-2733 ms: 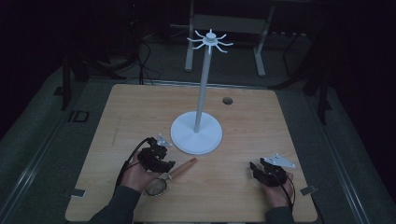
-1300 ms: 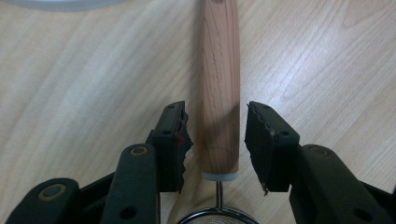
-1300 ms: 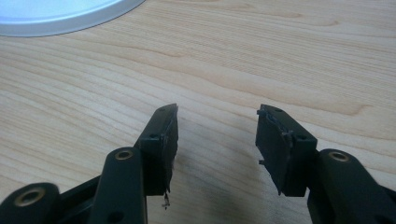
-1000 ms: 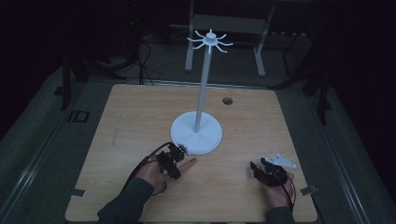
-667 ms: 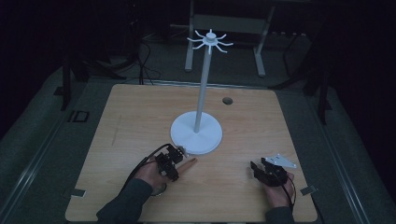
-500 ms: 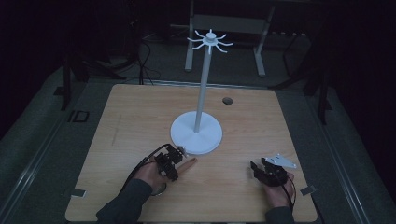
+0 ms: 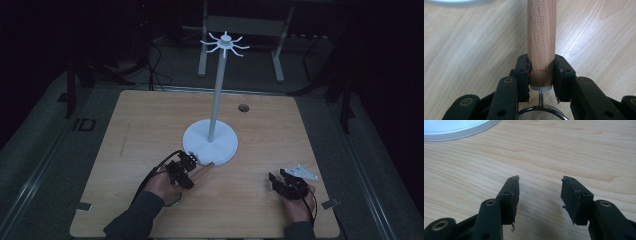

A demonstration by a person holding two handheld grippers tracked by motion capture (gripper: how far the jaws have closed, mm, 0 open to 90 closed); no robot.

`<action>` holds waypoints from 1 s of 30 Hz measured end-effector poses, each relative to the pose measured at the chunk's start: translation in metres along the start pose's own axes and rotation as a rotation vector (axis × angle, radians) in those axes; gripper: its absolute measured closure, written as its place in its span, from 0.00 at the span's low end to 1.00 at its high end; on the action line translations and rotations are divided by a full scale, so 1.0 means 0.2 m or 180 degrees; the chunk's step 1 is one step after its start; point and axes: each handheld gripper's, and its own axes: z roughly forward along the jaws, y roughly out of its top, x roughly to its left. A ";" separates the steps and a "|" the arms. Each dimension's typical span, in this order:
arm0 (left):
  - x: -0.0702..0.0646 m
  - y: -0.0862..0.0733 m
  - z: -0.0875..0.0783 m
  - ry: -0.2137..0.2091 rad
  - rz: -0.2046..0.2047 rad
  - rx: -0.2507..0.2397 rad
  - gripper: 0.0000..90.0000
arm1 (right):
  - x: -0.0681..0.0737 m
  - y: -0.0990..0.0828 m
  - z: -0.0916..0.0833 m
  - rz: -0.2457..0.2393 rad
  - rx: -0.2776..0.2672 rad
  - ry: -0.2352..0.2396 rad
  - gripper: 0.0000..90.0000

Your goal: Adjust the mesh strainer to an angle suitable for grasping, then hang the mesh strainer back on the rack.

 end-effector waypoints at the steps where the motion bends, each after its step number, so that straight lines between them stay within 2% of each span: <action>1: 0.00 0.00 -0.01 0.0015 -0.0002 -0.0019 0.77 | 0.00 0.00 0.00 -0.0001 -0.0001 0.0000 0.54; 12: -0.01 0.02 -0.05 0.0096 -0.0094 -0.0318 0.77 | 0.00 0.00 0.00 0.0009 -0.0005 -0.0010 0.54; 17: -0.01 0.03 -0.07 0.0131 -0.0077 -0.0420 0.77 | 0.00 0.00 0.00 0.0008 -0.0010 -0.0016 0.54; 30: -0.04 0.05 -0.13 0.0212 -0.0123 -0.0839 0.77 | 0.00 0.00 0.00 0.0006 -0.0015 -0.0028 0.54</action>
